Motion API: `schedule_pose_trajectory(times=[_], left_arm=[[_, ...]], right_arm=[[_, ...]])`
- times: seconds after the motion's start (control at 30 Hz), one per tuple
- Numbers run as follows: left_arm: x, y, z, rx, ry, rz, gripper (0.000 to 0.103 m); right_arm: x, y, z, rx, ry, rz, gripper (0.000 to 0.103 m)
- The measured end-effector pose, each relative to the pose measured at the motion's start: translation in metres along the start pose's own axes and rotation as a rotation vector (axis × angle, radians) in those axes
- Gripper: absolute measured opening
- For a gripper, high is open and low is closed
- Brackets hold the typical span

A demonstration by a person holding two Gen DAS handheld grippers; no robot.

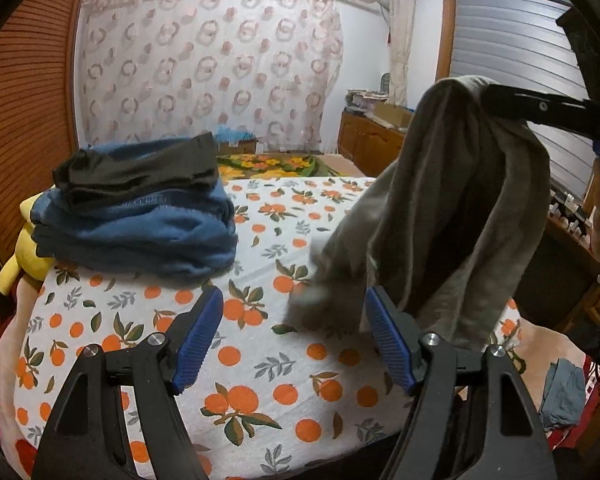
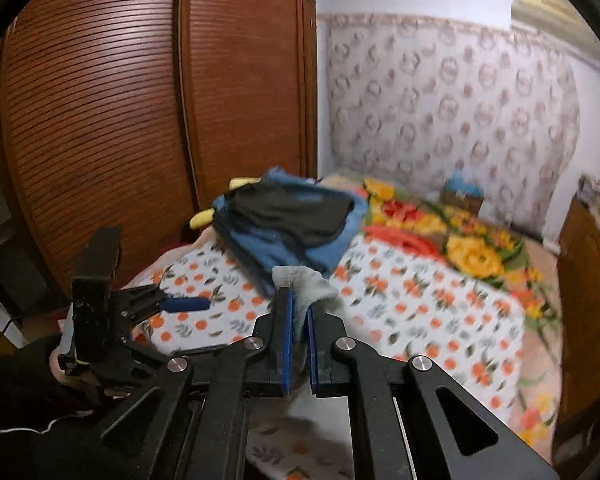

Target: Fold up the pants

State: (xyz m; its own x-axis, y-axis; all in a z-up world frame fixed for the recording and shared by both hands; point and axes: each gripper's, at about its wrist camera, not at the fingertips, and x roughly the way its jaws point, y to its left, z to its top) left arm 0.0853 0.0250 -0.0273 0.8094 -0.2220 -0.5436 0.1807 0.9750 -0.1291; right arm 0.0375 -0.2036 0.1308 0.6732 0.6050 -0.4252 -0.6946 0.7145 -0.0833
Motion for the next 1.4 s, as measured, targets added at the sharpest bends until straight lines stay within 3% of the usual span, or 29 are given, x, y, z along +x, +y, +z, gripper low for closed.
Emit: schedule_pose_trajectory(times=[0.13, 0.3, 0.47, 0.57, 0.63, 0.7, 0.8, 0.93, 1.1, 1.4], left_arm=[[0.005, 0.000, -0.002, 0.000, 0.010, -0.005, 0.075], [0.022, 0.001, -0.010, 0.001, 0.048, -0.008, 0.074], [0.038, -0.003, -0.015, 0.008, 0.082, -0.017, 0.074], [0.048, -0.007, -0.015, 0.012, 0.100, -0.029, 0.074], [0.053, -0.012, -0.014, 0.020, 0.107, -0.036, 0.074], [0.057, -0.018, -0.011, 0.034, 0.109, -0.046, 0.074], [0.061, -0.028, -0.005, 0.051, 0.109, -0.064, 0.074], [0.065, -0.040, 0.001, 0.076, 0.105, -0.081, 0.074], [0.073, -0.055, 0.009, 0.107, 0.109, -0.122, 0.073], [0.098, -0.071, 0.013, 0.150, 0.172, -0.209, 0.042]], right_arm=[[0.003, -0.027, -0.018, 0.067, 0.016, -0.050, 0.006], [0.036, -0.067, -0.069, 0.191, 0.114, -0.132, 0.006], [0.072, -0.094, -0.123, 0.281, 0.230, -0.248, 0.019], [0.079, -0.095, -0.136, 0.309, 0.224, -0.269, 0.026], [0.076, -0.092, -0.139, 0.329, 0.204, -0.280, 0.039], [0.067, -0.088, -0.143, 0.330, 0.183, -0.285, 0.046], [0.059, -0.081, -0.142, 0.332, 0.162, -0.311, 0.048], [0.024, -0.077, -0.150, 0.365, 0.116, -0.286, 0.048], [0.021, -0.064, -0.162, 0.390, 0.128, -0.248, 0.048], [0.026, -0.048, -0.171, 0.440, 0.131, -0.184, 0.048]])
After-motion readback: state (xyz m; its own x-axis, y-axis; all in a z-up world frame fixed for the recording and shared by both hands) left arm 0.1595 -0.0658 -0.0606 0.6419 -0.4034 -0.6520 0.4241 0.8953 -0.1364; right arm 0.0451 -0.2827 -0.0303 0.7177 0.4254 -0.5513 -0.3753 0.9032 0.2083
